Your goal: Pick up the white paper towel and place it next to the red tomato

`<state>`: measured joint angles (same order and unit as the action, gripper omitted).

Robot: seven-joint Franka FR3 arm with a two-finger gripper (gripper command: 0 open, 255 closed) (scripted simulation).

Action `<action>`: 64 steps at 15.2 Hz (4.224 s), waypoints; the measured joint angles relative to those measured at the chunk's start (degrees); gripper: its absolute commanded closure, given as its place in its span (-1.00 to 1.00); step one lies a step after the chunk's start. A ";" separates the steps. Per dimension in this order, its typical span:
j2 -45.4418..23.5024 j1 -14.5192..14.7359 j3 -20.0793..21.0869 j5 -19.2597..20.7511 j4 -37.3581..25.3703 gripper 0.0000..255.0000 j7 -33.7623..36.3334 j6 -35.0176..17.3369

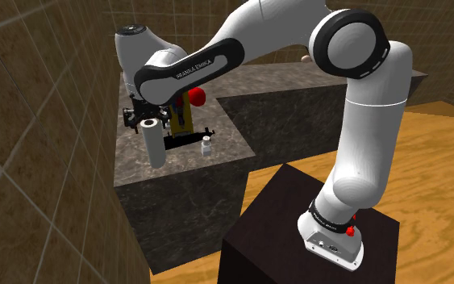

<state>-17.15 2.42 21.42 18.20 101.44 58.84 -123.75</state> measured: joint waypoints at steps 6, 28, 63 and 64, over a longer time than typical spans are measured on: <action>0.00 0.00 0.00 0.01 -0.02 1.00 0.00 0.00; 2.89 -0.12 0.79 -2.52 -7.75 1.00 -2.88 10.13; -5.25 5.36 1.34 0.04 -46.71 1.00 -6.91 41.03; -6.41 5.99 1.25 0.54 -49.41 1.00 -7.17 42.56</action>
<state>-23.56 8.40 22.67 18.75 52.03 51.67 -81.19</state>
